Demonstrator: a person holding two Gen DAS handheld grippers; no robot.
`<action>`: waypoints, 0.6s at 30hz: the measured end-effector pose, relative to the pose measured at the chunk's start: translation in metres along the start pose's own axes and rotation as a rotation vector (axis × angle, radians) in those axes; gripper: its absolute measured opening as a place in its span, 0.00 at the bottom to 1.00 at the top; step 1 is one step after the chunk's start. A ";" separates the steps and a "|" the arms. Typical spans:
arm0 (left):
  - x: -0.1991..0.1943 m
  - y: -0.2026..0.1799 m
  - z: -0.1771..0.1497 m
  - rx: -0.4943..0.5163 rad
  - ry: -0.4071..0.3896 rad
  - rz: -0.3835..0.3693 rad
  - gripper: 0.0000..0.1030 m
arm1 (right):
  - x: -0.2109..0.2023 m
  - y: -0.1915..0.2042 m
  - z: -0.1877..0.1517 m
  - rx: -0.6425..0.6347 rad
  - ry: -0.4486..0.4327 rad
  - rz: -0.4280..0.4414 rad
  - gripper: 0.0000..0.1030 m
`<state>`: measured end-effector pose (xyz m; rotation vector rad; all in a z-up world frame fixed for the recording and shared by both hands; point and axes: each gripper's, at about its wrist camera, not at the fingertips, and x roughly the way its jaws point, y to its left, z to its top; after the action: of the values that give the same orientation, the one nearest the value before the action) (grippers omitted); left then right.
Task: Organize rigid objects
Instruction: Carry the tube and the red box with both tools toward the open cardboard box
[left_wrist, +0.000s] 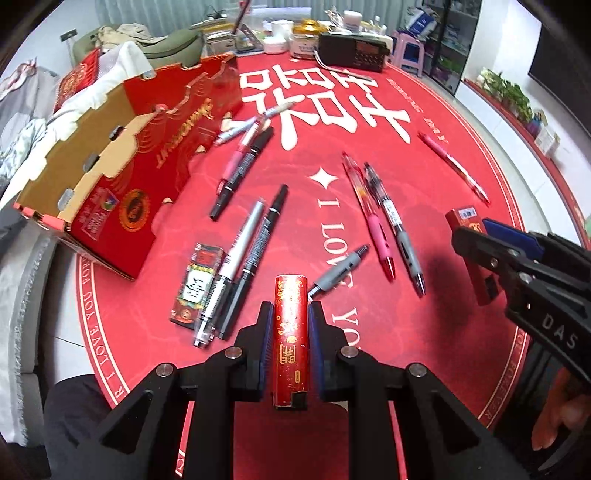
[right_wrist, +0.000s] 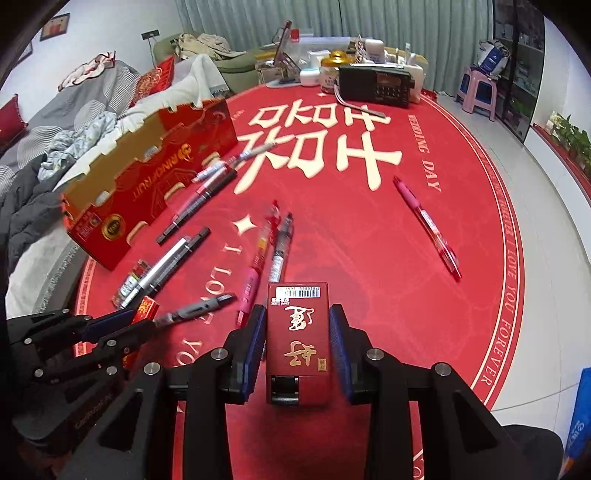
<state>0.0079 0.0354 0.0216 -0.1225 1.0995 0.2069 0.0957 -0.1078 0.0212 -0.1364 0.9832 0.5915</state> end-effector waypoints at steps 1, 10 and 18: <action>-0.001 0.001 0.001 -0.005 -0.003 -0.001 0.19 | -0.002 0.002 0.002 -0.004 -0.005 0.004 0.35; -0.019 0.038 0.011 -0.123 -0.058 -0.053 0.19 | -0.016 0.025 0.016 -0.039 -0.045 0.037 0.35; -0.034 0.066 0.018 -0.210 -0.109 -0.077 0.19 | -0.032 0.057 0.033 -0.102 -0.094 0.084 0.35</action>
<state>-0.0062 0.0993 0.0606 -0.3371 0.9604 0.2572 0.0768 -0.0616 0.0744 -0.1570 0.8713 0.7192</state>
